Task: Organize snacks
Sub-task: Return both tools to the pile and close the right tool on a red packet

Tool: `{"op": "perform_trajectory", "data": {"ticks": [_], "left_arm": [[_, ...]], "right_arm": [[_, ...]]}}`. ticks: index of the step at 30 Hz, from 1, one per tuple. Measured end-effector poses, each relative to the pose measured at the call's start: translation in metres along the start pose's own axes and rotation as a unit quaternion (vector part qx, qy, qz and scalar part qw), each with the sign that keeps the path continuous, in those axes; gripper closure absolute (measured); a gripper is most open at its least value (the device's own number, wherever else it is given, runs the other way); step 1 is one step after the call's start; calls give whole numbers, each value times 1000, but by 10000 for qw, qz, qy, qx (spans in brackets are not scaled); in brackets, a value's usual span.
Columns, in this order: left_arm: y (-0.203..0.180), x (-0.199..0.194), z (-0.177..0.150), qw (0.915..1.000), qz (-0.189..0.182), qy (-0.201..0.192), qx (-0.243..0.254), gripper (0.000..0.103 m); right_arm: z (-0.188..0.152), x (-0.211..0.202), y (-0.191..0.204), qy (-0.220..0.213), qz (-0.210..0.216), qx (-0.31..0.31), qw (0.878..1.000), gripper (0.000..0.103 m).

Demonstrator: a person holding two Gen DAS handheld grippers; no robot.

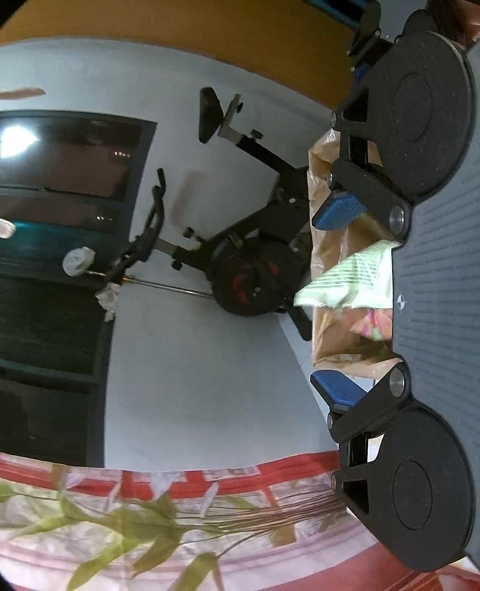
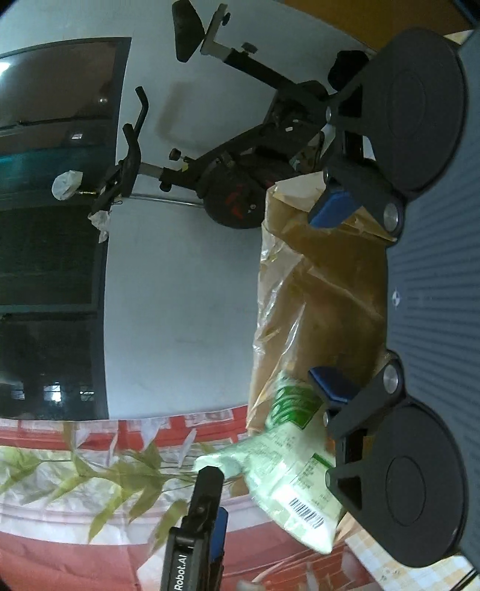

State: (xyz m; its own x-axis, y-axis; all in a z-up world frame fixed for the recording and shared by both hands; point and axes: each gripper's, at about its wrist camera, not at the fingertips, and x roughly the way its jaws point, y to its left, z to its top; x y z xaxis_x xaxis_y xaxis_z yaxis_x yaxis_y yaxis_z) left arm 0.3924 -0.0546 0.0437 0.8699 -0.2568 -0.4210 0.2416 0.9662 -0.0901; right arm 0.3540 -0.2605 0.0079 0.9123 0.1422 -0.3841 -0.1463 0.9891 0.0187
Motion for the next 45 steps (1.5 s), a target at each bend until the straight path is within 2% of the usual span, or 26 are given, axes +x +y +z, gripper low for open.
{"op": "perform_trajectory", "data": {"ticks": [4, 11, 15, 20, 24, 28, 30, 34, 37, 40, 45], "left_arm": [[1, -24, 1, 9997, -44, -216, -84, 19], [-4, -80, -14, 9996, 67, -289, -33, 19], [-3, -117, -42, 9994, 110, -313, 37, 19], [5, -140, -91, 9998, 155, -63, 67, 19], [4, -142, -136, 9996, 180, 193, 90, 19], [7, -133, -173, 9982, 111, 533, -235, 20], [10, -127, -186, 9968, 149, 690, -369, 23], [15, -126, -209, 9958, 345, 763, -375, 23], [24, -129, -224, 9932, 479, 886, -582, 23], [33, -131, -238, 9892, 569, 1045, -853, 23], [43, -131, -247, 9854, 740, 1151, -1018, 23]], "right_arm": [[1, -24, 4, -124, 46, 50, 9999, 18], [-8, -78, 11, -405, 161, 385, 9983, 18], [-27, -108, 19, -520, 183, 413, 9976, 18], [-68, -136, 29, -416, 132, 482, 9979, 18], [-111, -143, 39, -54, 124, 478, 9988, 18], [-156, -140, 50, 574, 137, 338, 9977, 19], [-174, -137, 55, 856, 253, 343, 9954, 21], [-203, -123, 62, 1458, 424, 658, 9862, 24], [-214, -112, 74, 1864, 601, 618, 9787, 28], [-221, -105, 83, 1991, 593, 464, 9771, 28], [-227, -92, 97, 2129, 629, 113, 9750, 29]]}}
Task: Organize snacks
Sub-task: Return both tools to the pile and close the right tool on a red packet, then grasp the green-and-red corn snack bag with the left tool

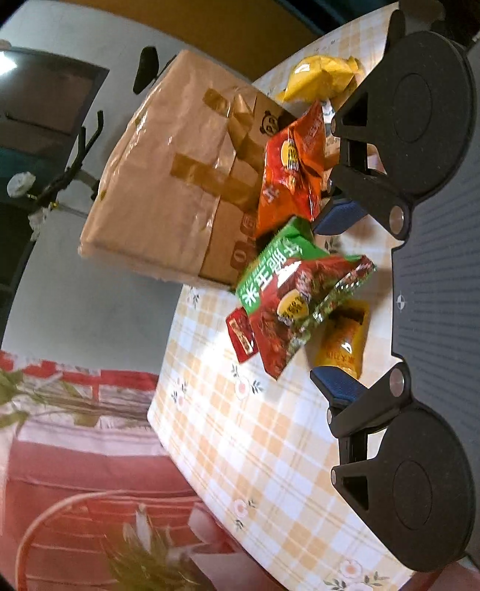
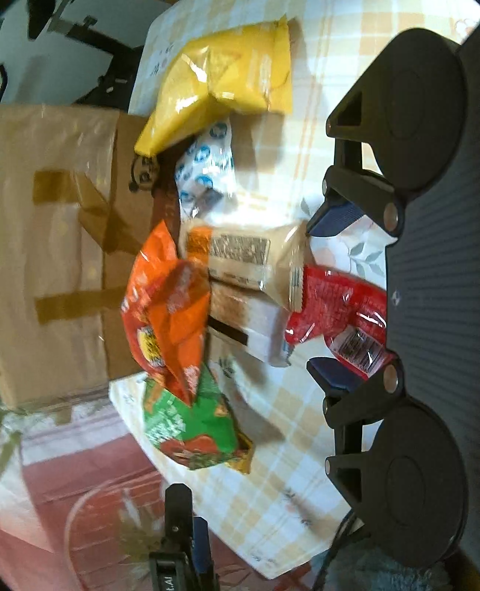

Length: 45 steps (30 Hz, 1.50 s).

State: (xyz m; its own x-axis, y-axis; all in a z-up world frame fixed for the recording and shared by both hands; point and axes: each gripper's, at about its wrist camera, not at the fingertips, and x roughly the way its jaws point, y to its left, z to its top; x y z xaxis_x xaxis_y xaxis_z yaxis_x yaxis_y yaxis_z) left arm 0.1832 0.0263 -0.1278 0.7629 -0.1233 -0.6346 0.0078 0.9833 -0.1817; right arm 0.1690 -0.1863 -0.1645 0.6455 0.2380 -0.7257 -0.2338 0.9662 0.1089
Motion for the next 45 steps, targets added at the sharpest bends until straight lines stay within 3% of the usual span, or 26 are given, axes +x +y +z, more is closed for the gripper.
{"op": "perform_trajectory", "data": {"ticks": [6, 13, 24, 29, 34, 38, 42, 45], "left_arm": [[-4, 6, -3, 10000, 16, 59, 13, 23], [-7, 11, -9, 9999, -8, 140, -48, 23], [-7, 21, -5, 9996, 32, 260, -107, 23], [-8, 31, 10, 9998, 57, 174, -36, 22], [-9, 58, 40, 9972, -277, 98, 681, 22], [-5, 83, 62, 9920, -737, 336, 967, 21], [-6, 103, 61, 9837, -1260, 781, 1018, 14], [-13, 107, 52, 9815, -1198, 879, 1205, 13]], "right_arm": [[-10, 11, 13, -22, -104, -553, 9984, 32], [-9, -2, -12, -132, 17, -208, 9997, 61], [-13, -23, -47, -348, -525, 139, 9979, 68], [-14, -21, -47, -390, -440, 159, 9981, 68], [-14, -22, -51, -396, -367, 270, 9982, 67], [-14, -22, -52, -382, -338, 330, 9982, 67], [-14, -23, -54, -374, -300, 429, 9979, 67], [-13, -21, -53, -358, -299, 432, 9980, 67]]}}
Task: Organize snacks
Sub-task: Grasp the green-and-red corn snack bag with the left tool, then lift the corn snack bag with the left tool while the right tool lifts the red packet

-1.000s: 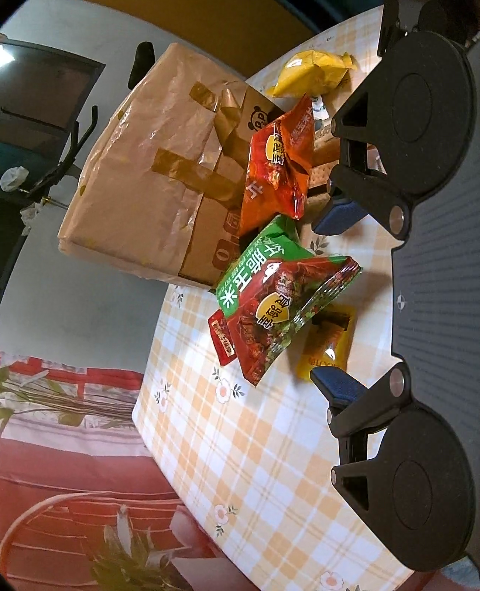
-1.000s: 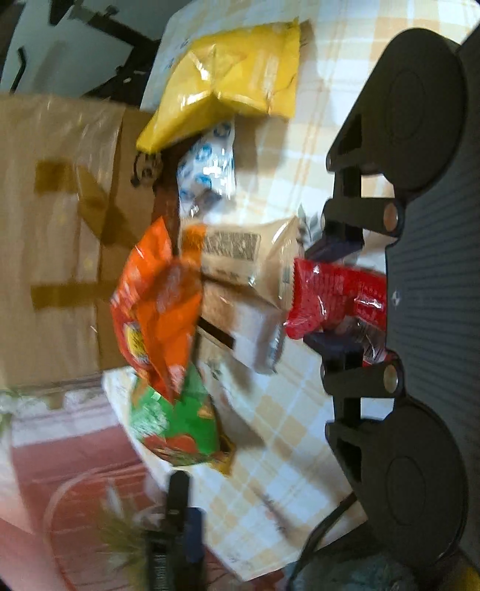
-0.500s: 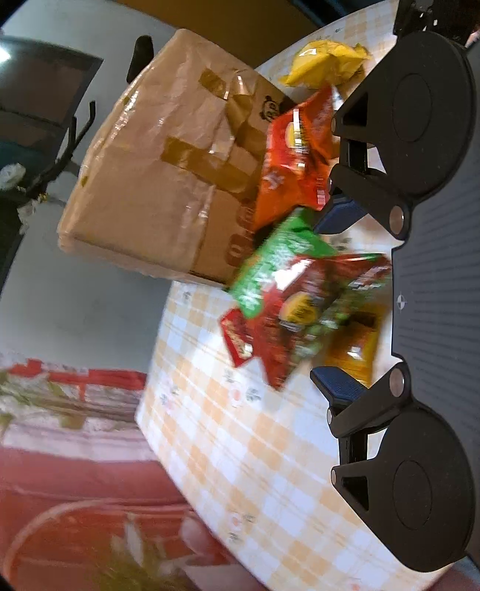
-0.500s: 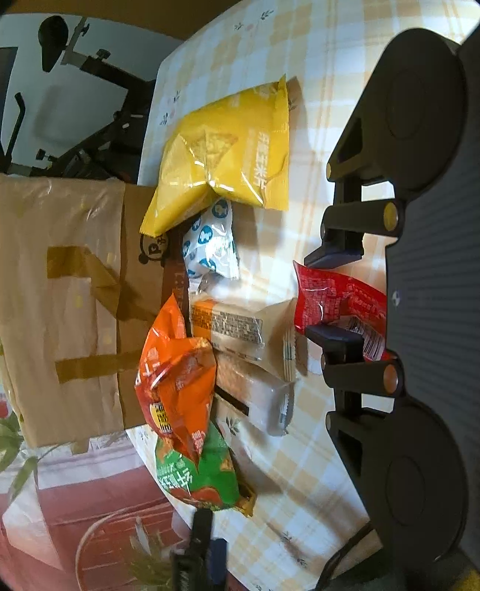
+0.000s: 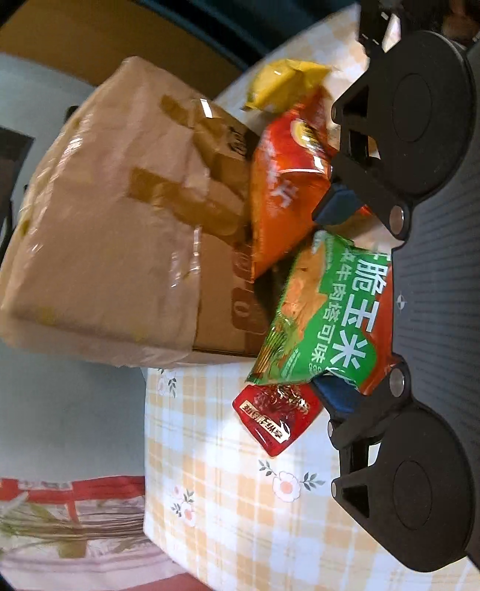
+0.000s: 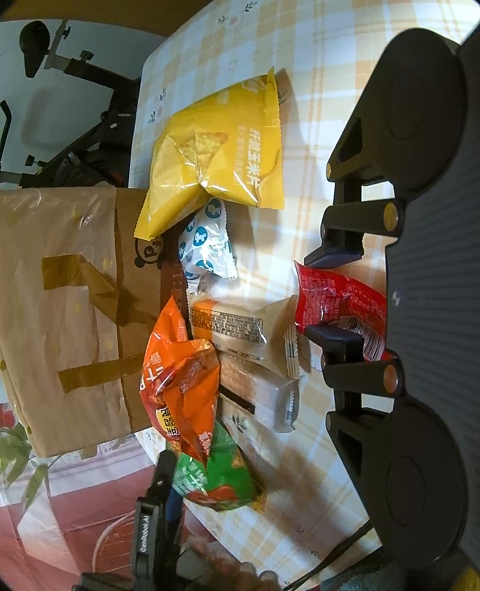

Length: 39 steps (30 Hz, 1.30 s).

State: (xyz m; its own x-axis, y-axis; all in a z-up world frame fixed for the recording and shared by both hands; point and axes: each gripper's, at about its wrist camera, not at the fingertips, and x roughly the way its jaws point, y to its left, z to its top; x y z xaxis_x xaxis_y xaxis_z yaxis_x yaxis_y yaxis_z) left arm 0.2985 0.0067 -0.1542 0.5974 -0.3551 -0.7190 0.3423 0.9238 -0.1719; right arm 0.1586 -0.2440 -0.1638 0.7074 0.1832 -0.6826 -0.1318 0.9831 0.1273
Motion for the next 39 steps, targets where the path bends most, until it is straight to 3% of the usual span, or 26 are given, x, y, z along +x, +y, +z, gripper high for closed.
{"op": "perform_trajectory", "data": {"ticks": [4, 9, 13, 16, 24, 25, 26, 28, 34, 37, 39], "left_arm": [[-9, 2, -9, 9996, 145, 116, 206, 12], [-19, 2, -25, 9946, 769, 392, 577, 16], [-20, -14, -36, 9957, 906, 94, 184, 23], [-18, -30, -40, 9963, 789, -226, -252, 25], [-22, -73, -52, 9906, 889, -814, -642, 25], [-23, -78, -53, 9897, 912, -861, -686, 25], [-24, -80, -55, 9890, 929, -898, -719, 25], [-23, -79, -56, 9882, 916, -925, -805, 25], [-30, -74, -60, 9889, 784, -919, -864, 24], [-34, -76, -62, 9892, 745, -952, -825, 24], [-35, -78, -63, 9887, 734, -1002, -844, 24]], "right_arm": [[0, 1, 0, 12, 16, 0, 10000, 67], [1, 2, 0, 21, 26, -8, 10000, 67], [1, 3, 0, 24, 27, 20, 10000, 67], [1, 3, 1, 40, 12, 4, 10000, 67], [2, -7, 4, -90, 109, -113, 9998, 70], [3, -10, 4, -152, 94, -125, 9998, 75], [4, -12, 4, -201, 64, -132, 9997, 94], [7, -16, 1, -272, 11, -112, 9996, 96], [1, -10, -7, 79, 40, 132, 9999, 92], [-1, -8, -10, 143, 46, 350, 9993, 72], [0, -8, -11, 125, 38, 464, 9988, 65]]}}
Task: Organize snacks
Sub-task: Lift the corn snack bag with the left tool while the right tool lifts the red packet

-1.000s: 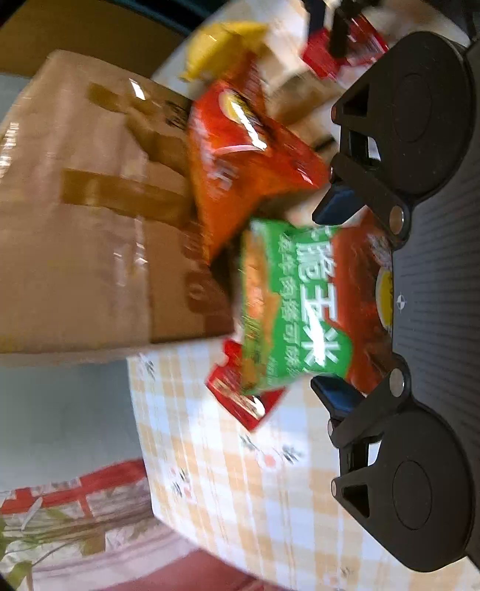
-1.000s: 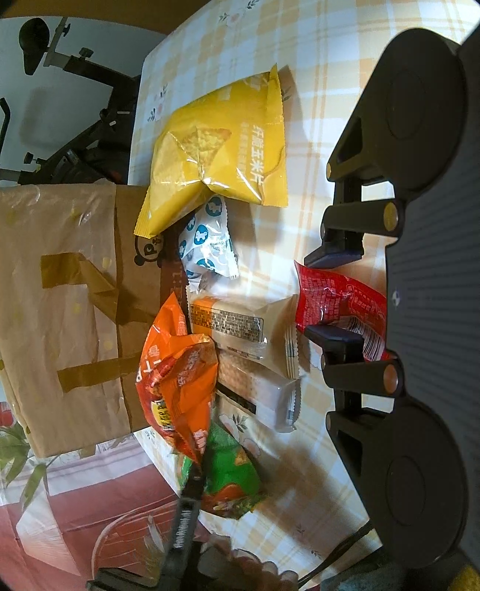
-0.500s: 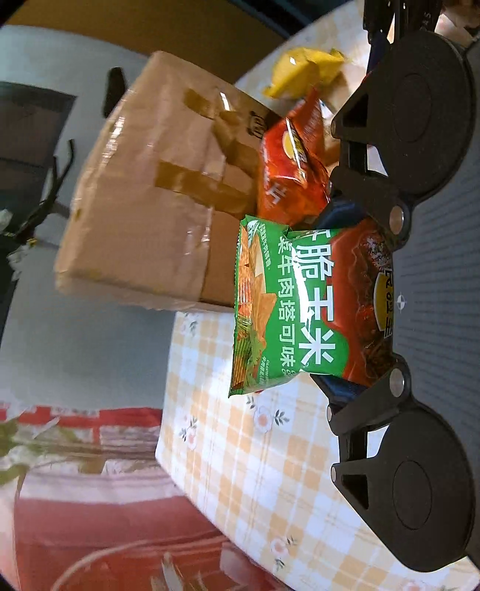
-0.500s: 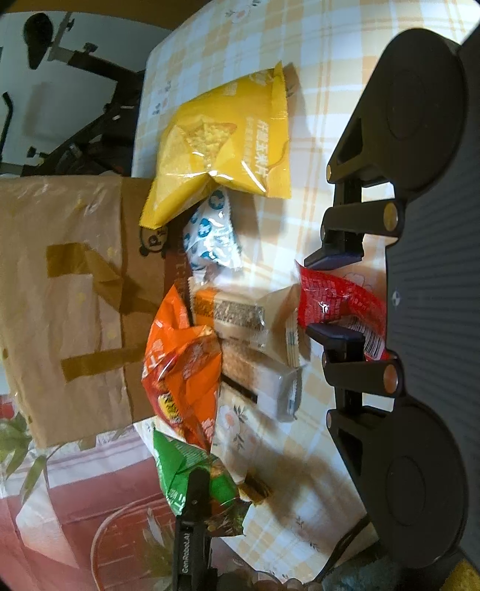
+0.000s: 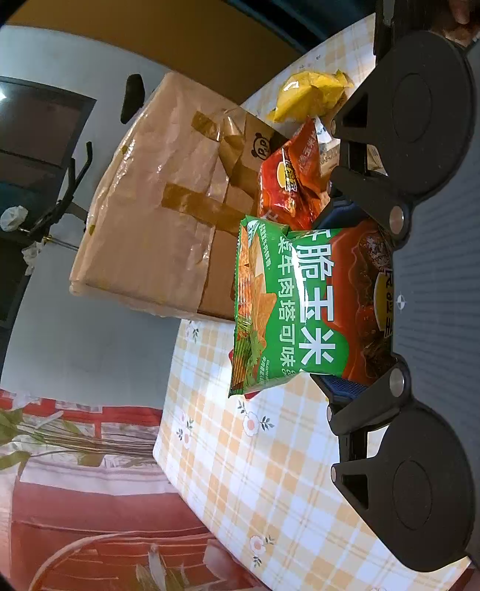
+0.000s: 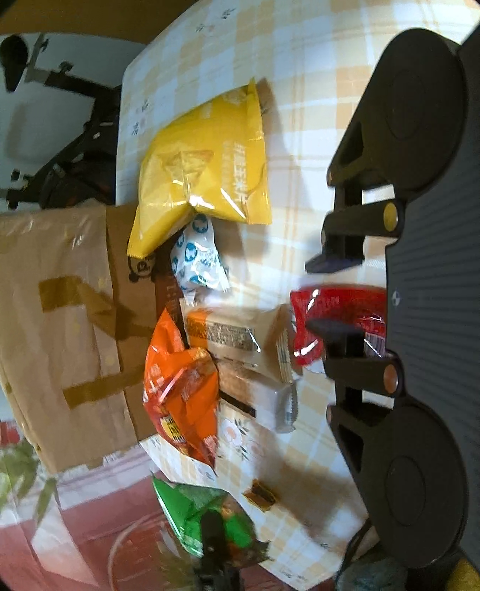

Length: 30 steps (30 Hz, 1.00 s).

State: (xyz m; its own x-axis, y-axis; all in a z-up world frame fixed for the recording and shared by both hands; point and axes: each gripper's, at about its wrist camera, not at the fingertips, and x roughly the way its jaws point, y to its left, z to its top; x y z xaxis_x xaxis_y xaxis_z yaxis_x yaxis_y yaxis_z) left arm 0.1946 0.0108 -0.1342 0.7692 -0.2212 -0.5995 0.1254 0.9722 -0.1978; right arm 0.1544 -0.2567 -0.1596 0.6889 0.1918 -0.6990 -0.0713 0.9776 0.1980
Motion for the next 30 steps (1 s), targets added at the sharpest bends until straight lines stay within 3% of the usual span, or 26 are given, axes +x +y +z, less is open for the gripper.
{"op": "perform_trajectory", "data": {"ticks": [6, 15, 21, 28, 29, 30], "left_arm": [[-4, -1, -5, 10000, -63, 25, -35, 24], [-5, 0, -9, 9999, -111, 73, -20, 24], [-5, -2, -9, 9999, -107, 27, -34, 24], [-5, -3, -9, 9999, -133, 20, -3, 24], [-5, -4, -9, 9999, -136, 15, 0, 24], [-5, -5, -9, 9999, -135, 6, -3, 24]], "right_arm": [[-4, 9, 10, 169, 248, -151, 9994, 56], [-7, 22, 35, 149, -118, -1192, 9927, 53], [-9, 18, 29, 192, -41, -1157, 9931, 55], [-2, 1, 19, -137, -68, -943, 9954, 75], [-1, -1, 18, -176, -34, -902, 9958, 81], [0, -4, 17, -248, -21, -882, 9958, 96]]}}
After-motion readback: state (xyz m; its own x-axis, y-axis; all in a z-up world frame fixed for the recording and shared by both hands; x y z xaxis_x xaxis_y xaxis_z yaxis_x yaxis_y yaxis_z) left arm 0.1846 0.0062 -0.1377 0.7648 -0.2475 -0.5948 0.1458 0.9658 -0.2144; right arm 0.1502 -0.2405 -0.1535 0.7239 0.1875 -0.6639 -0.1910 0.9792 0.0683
